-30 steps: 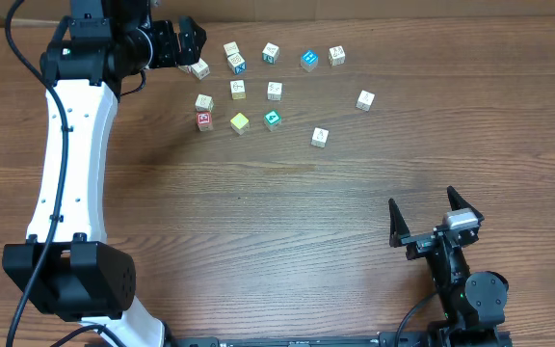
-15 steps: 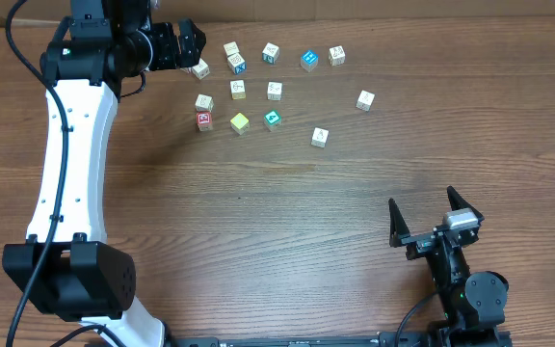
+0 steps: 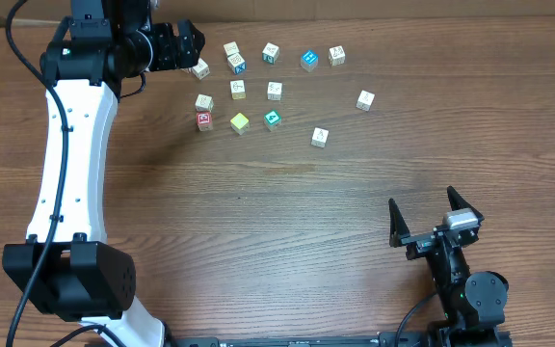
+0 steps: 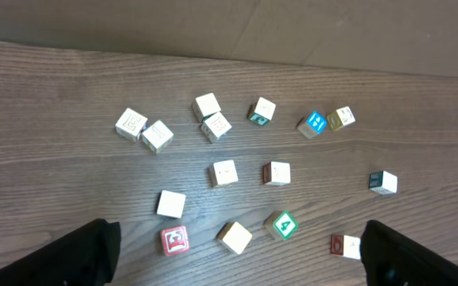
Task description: Form a horizontal line
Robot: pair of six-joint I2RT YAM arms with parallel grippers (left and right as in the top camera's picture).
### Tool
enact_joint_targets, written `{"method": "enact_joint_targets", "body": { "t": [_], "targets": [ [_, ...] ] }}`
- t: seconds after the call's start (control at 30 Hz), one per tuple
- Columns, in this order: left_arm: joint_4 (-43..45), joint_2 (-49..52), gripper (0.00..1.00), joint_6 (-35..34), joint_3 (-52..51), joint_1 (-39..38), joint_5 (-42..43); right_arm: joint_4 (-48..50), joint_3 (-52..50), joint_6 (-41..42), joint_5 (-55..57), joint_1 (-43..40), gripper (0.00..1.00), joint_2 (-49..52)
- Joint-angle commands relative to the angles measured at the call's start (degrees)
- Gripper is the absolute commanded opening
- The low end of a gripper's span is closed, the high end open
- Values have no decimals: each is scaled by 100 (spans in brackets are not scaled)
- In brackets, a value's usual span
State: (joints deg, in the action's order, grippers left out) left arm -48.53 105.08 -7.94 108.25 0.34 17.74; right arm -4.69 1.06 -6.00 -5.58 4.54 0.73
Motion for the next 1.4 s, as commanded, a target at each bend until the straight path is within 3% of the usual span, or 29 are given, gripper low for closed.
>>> {"method": "enact_joint_targets", "body": {
  "t": [0.0,0.17,0.23,0.3,0.4,0.73,1.03,1.37],
  "targets": [
    [-20,68,88,20,-52,-87,-42,28,-59,-7,7,-15,100,-57],
    [-76,175,74,20,-52,-125,-35,28,-59,-7,7,-15,100,-57],
    [-111,264,58,20,-52,-144,-33,28,-59,-7,7,-15,100,-57],
    [-120,391,50,20,-52,-175,-31,28,-59,-7,7,-15,100,-57],
    [-116,529,43,20,-52,-219,-33,28,-59,-7,7,-15,100,-57],
    [-142,905,39,20,-52,-269,-35,28,-59,-7,7,-15,100,-57],
    [-358,918,4,22,-52,-269,-33,28,-59,-7,7,-15,100,-57],
    [-398,931,4,20,-52,-269,-33,28,-59,-7,7,-15,100,-57]
  ]
}}
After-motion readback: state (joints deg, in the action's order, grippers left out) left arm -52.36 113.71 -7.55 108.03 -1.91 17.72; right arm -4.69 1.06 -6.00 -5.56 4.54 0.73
